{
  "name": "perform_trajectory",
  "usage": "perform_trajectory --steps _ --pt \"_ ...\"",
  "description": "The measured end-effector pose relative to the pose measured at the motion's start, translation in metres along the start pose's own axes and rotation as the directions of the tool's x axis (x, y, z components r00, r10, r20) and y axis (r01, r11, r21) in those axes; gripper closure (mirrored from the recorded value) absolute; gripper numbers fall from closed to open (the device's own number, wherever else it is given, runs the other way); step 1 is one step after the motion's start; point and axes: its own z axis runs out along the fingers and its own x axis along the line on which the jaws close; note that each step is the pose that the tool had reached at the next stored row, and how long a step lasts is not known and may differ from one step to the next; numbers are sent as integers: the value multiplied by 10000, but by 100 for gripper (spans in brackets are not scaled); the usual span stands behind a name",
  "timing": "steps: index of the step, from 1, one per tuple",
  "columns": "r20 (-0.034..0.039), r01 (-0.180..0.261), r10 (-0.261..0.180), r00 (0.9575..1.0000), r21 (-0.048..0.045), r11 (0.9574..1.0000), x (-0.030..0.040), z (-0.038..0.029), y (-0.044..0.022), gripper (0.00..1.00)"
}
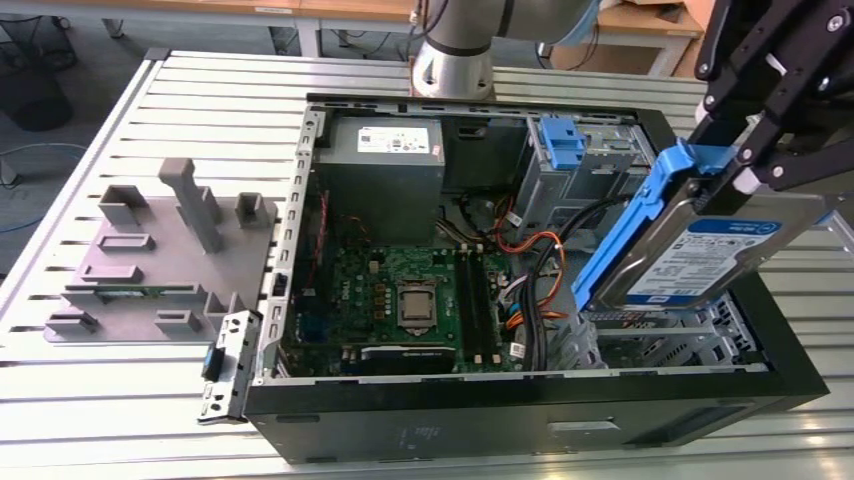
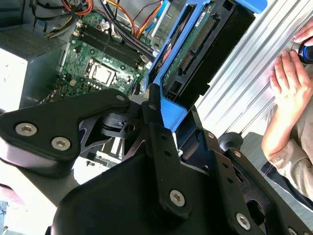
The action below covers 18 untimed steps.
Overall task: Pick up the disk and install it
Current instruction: 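Pick up the disk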
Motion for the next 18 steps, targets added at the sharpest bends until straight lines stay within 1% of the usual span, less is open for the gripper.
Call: perform_trajectory --steps 3,5,11,15,18 --pt "-2 0 0 10000 -1 10000 -2 3 -55 64" --pt "-4 4 -4 10000 -1 10000 -2 4 -71 64" --pt "-3 115 -115 9999 0 9999 1 32 -75 64" --pt "-4 246 -246 9997 59 9997 3 42 -76 64" --pt "-2 277 -277 9996 65 9996 4 52 -75 64"
